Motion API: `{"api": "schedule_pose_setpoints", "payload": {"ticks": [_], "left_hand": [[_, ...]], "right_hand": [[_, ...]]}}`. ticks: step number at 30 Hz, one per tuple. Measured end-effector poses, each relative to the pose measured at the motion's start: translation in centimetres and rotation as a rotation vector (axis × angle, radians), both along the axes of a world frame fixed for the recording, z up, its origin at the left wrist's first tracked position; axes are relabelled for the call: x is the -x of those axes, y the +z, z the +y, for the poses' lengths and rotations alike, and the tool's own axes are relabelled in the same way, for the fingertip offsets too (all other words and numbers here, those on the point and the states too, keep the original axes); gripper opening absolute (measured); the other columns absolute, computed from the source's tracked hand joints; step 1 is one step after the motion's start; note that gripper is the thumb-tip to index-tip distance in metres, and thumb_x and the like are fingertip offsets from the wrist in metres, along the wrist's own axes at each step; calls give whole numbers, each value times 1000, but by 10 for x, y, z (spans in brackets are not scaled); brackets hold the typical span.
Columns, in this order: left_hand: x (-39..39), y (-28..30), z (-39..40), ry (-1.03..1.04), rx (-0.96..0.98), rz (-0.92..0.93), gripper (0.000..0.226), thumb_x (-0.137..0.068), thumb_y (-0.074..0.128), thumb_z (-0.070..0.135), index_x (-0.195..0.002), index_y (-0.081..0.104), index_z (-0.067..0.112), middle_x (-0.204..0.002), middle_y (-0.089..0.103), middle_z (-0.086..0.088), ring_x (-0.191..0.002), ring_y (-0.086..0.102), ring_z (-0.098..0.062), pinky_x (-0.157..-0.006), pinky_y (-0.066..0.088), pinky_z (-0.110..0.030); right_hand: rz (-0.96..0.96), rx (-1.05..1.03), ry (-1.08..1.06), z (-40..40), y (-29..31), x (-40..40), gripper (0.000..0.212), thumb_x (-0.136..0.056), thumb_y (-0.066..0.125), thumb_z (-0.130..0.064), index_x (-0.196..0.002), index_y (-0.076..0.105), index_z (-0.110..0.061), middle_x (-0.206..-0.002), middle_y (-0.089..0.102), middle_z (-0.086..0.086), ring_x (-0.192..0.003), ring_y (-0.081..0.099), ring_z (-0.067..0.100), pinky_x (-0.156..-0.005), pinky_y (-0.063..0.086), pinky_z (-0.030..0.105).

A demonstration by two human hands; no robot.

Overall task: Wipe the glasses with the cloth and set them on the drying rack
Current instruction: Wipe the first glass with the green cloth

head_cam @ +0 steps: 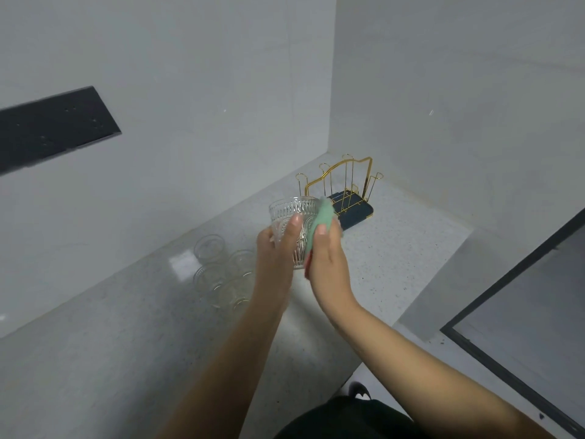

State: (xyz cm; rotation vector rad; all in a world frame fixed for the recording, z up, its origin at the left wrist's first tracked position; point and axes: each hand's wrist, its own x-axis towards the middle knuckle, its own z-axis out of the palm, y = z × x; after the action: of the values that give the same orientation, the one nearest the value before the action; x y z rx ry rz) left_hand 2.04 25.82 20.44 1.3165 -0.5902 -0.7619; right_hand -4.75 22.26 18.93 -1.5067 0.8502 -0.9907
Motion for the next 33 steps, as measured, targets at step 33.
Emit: {"api": "schedule_pose_setpoints", "payload": {"ticks": [33], "left_hand": [[-30,-9,9,-321,-220,6,58,-90,41,61,-86,63,8,-59,56,-5,-42,46,-12,-42,33,-19]], "right_hand": [[260,-112,965,-50,32,41,33,-81,63,-17,-113,59,-8,-107,66,9,-102,64,21,-91,51,35]]}}
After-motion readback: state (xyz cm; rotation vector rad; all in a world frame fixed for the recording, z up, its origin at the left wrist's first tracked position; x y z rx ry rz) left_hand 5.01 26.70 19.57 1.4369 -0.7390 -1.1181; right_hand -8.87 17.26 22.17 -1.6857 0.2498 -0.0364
